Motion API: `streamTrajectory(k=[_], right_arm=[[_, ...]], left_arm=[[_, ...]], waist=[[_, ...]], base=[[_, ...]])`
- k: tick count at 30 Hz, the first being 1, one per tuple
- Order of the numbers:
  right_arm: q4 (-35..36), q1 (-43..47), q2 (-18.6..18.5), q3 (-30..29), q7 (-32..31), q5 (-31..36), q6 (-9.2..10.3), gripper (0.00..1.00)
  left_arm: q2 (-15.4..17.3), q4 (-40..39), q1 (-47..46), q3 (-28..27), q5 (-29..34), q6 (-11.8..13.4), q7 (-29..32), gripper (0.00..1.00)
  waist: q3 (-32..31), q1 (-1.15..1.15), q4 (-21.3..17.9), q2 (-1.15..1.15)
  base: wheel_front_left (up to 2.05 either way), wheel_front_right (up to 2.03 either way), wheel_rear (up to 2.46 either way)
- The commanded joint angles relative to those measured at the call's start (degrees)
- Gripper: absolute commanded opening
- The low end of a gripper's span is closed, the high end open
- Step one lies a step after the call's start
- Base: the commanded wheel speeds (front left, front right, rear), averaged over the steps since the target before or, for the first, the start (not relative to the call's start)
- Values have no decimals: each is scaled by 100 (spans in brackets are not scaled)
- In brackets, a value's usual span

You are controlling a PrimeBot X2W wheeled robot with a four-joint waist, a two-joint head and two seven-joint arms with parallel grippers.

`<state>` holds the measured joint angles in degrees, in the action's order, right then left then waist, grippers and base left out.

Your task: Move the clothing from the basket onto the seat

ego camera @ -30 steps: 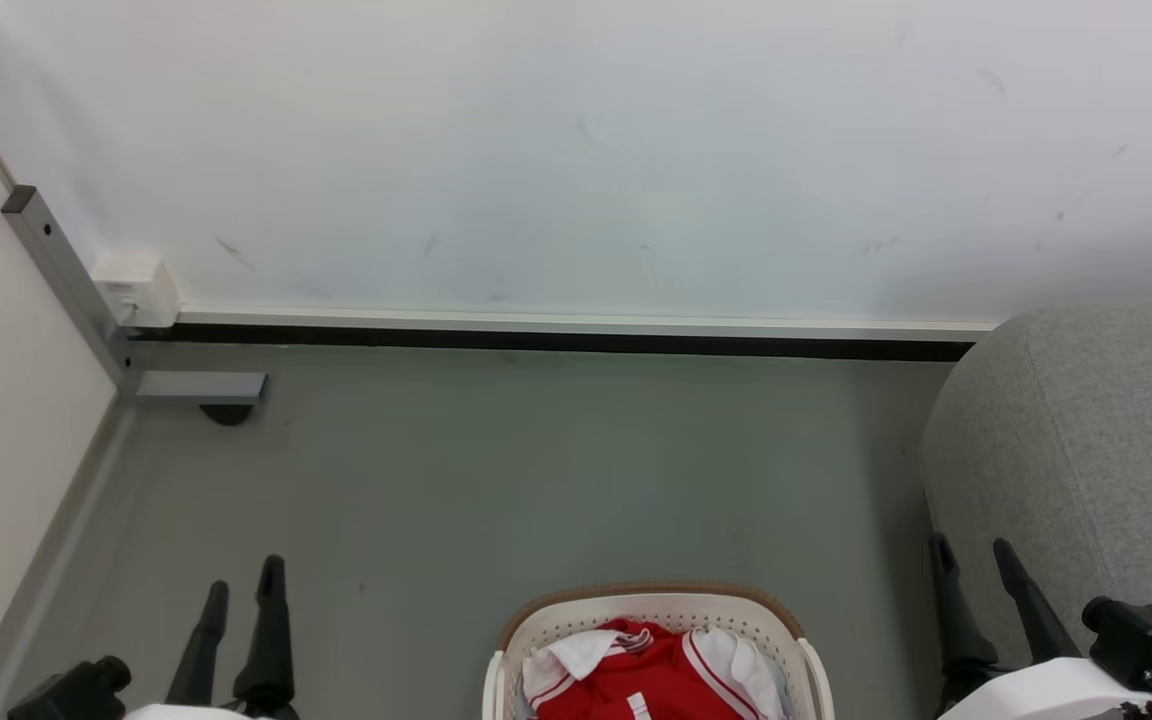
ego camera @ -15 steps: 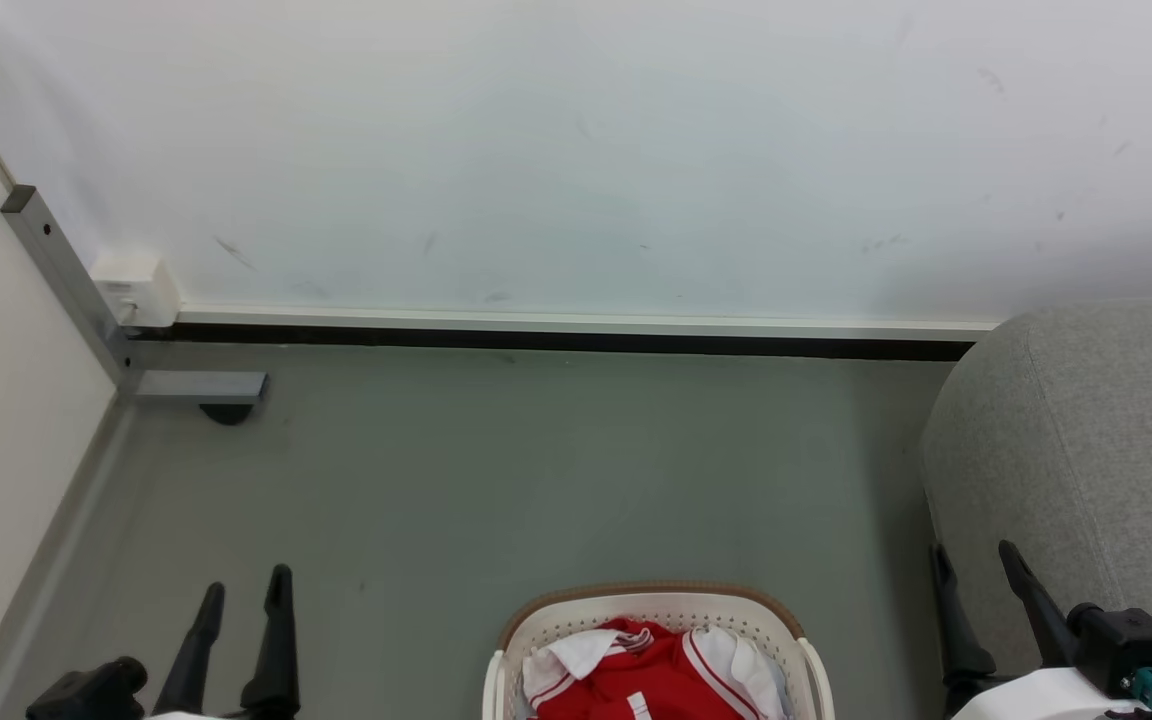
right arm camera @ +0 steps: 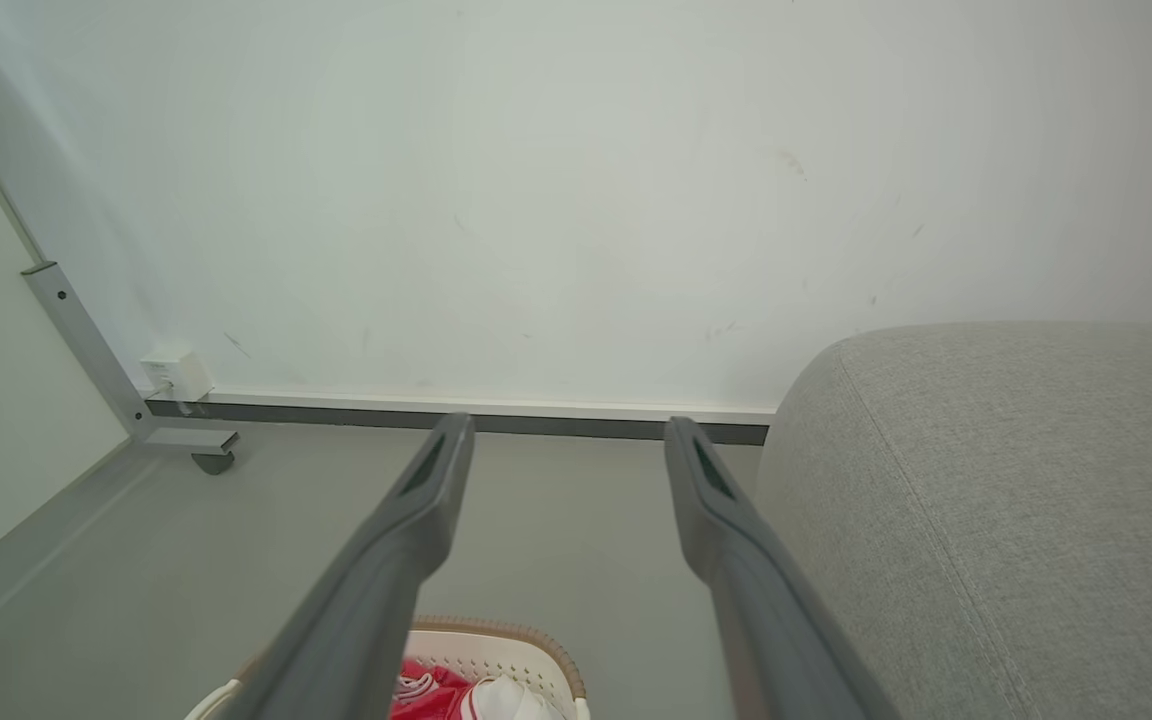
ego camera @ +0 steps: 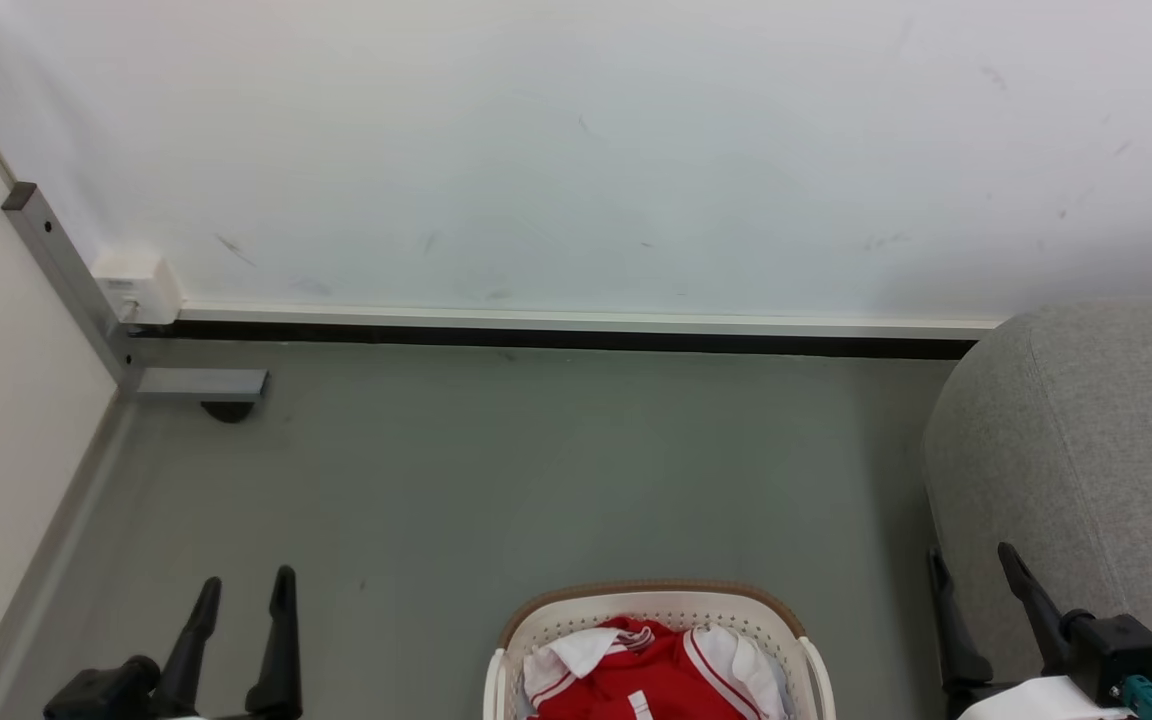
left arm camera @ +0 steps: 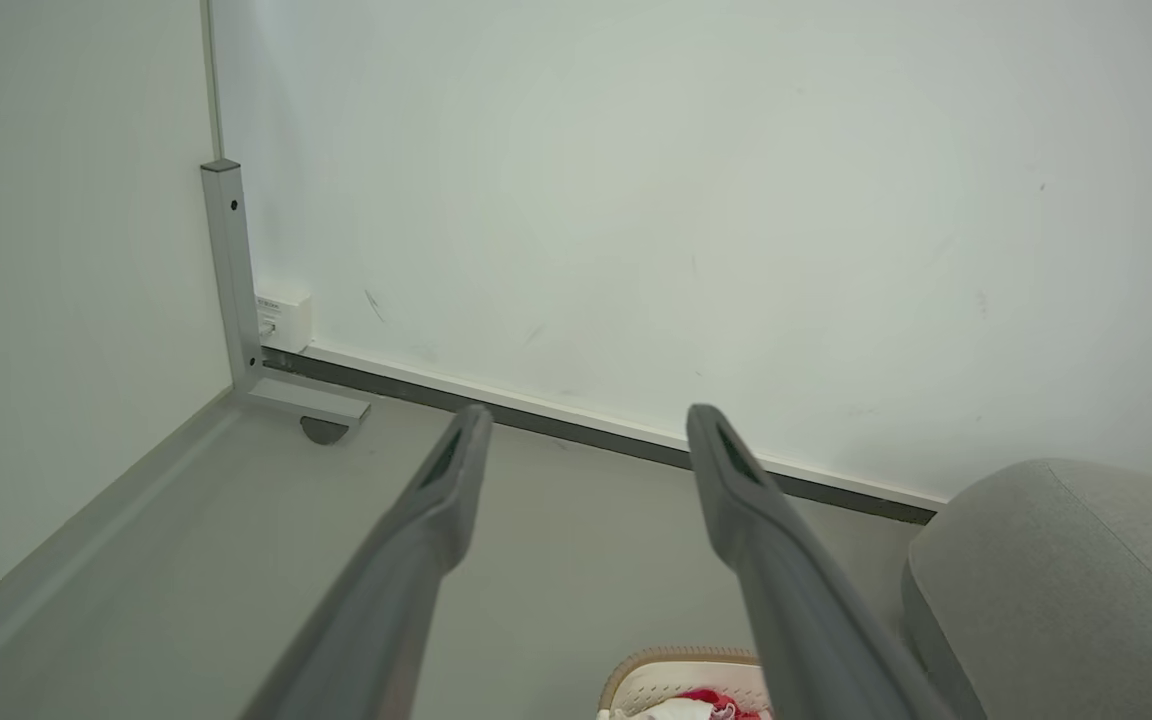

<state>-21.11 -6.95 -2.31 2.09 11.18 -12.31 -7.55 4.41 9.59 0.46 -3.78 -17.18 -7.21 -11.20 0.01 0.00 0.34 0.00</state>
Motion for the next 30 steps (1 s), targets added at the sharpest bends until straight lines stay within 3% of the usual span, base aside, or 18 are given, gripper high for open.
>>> streamTrajectory(k=[1, 30], right_arm=[[-8, -37, -61, -2, 63, 135, 9, 100], [-260, 34, -78, 144, 374, 768, 11, 100]], left_arm=[[56, -29, 48, -23, 206, -14, -59, 100], [45, 125, 153, -136, 1303, -30, -367, 100]], waist=[[-1, 0, 1, 0], [15, 0, -105, 0]], base=[[0, 0, 0], [0, 0, 0]])
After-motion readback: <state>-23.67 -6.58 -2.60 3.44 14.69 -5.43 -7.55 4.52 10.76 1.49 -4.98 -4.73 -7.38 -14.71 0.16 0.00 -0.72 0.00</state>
